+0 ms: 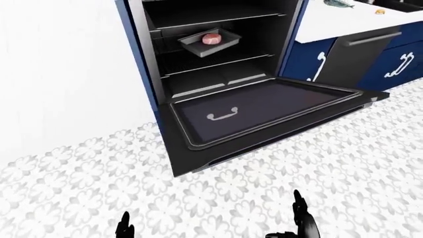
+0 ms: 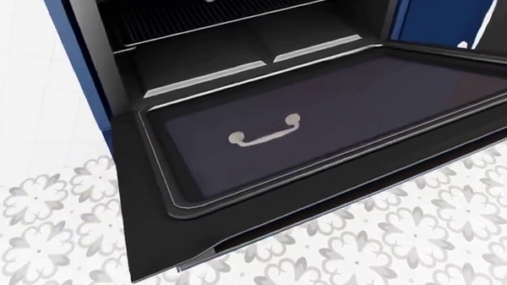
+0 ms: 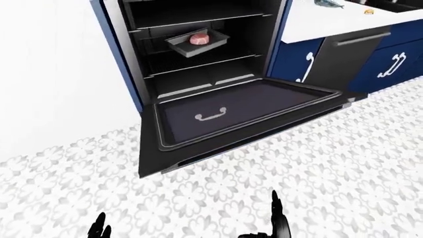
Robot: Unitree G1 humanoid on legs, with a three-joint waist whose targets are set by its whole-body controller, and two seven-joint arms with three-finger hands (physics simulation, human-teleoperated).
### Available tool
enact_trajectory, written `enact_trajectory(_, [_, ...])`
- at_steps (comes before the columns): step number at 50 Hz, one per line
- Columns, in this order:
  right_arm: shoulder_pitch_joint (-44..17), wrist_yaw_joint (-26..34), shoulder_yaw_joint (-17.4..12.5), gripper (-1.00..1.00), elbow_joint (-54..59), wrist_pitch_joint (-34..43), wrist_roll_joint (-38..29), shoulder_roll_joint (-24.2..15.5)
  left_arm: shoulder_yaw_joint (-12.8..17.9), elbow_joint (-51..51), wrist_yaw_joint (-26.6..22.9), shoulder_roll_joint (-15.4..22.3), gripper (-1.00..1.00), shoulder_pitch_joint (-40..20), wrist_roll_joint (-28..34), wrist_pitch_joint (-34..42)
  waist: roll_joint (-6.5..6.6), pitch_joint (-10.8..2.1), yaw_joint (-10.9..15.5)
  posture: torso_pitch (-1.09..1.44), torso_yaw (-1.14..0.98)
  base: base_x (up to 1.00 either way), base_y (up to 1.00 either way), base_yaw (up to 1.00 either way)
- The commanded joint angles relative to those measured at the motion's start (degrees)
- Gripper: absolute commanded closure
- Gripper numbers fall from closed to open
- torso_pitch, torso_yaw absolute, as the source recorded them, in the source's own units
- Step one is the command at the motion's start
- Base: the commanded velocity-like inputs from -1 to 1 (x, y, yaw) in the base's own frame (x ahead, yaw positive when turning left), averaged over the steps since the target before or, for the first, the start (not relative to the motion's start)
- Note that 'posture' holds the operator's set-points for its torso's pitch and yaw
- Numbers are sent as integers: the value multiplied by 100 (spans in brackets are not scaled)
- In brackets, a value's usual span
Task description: Close the oven door.
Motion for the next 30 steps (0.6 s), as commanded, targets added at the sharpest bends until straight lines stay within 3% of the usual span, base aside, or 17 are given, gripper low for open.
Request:
enact_trajectory(1, [-47,6,-22,-100,-88,-122,48,-62,11,-90,-15,24,-100,-44,3,-140,-67,-63,-17,0,0,0,33,0])
enact_trajectory(2, [-50,15,-24,-100,-86,-115,55,-66,16,-91,-12,22,-100,-42,6,-141,178,-68,-75,0,0,0,33,0])
enact_trajectory(3, [-57,20,-24,-100,-86,-109,59,-71,17,-91,-9,15,-100,-38,11,-147,93,-76,-42,0,0,0,33,0])
enact_trajectory(5, [-67,28,-24,-100,-83,-98,64,-72,19,-91,-5,11,-100,-38,17,-149,85,-113,-77,0,0,0,33,0])
enact_trajectory(9, [-74,39,-29,-100,-75,-93,69,-81,25,-92,-7,7,-100,-34,22,-155,276,-50,-47,0,0,0,33,0])
enact_trajectory(11, [-78,42,-32,-100,-72,-93,70,-84,12,-95,13,-10,-100,-25,33,-175,457,-35,-46,0,0,0,32,0])
enact_trajectory(13, [-77,43,-34,-100,-70,-92,68,-84,-1,-98,24,-24,-100,-12,34,-192,728,-55,-38,0,0,0,33,0])
enact_trajectory(14, [-78,41,-34,-100,-70,-91,66,-84,-7,-99,30,-28,-100,-5,31,-200,961,-124,-25,0,0,0,33,0])
enact_trajectory(15, [-80,38,-33,-100,-70,-90,63,-83,-15,-101,35,-34,-100,2,27,-209,1012,-214,-56,0,0,0,33,0])
enact_trajectory(16, [-156,154,-90,-100,-45,-10,111,-155,-31,-102,43,-39,-100,6,21,-216,846,-99,32,0,0,0,33,0])
enact_trajectory(17, [-185,196,-118,-100,-32,16,123,-181,-39,-102,43,-40,-100,6,12,-217,839,-37,19,0,0,0,33,0])
enact_trajectory(27, [-251,299,-287,-100,11,62,43,-245,-101,-105,41,-29,-100,4,-46,-219,263,-32,2,0,0,0,33,0])
enact_trajectory(30, [-241,276,-303,-100,12,43,7,-230,-110,-106,37,-23,-100,-7,-59,-209,-44,-60,-10,0,0,0,34,0])
